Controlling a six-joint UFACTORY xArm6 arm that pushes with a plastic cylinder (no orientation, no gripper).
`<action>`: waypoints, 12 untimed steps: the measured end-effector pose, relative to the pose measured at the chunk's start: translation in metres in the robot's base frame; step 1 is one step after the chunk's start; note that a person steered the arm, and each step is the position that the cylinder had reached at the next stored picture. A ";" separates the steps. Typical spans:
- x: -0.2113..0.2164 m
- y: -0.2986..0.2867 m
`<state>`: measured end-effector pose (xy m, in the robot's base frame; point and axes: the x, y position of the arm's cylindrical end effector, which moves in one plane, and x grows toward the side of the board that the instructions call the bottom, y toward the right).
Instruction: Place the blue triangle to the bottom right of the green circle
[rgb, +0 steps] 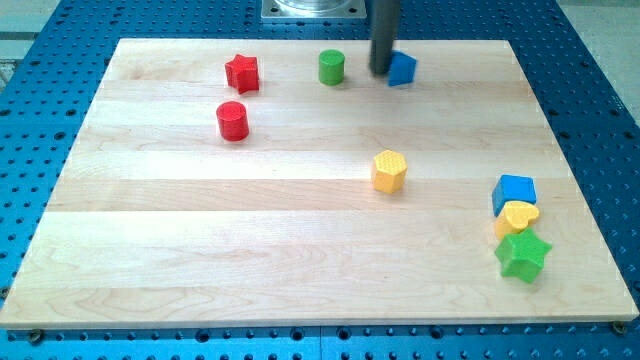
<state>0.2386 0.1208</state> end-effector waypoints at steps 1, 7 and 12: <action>-0.015 0.037; -0.008 0.039; 0.055 -0.013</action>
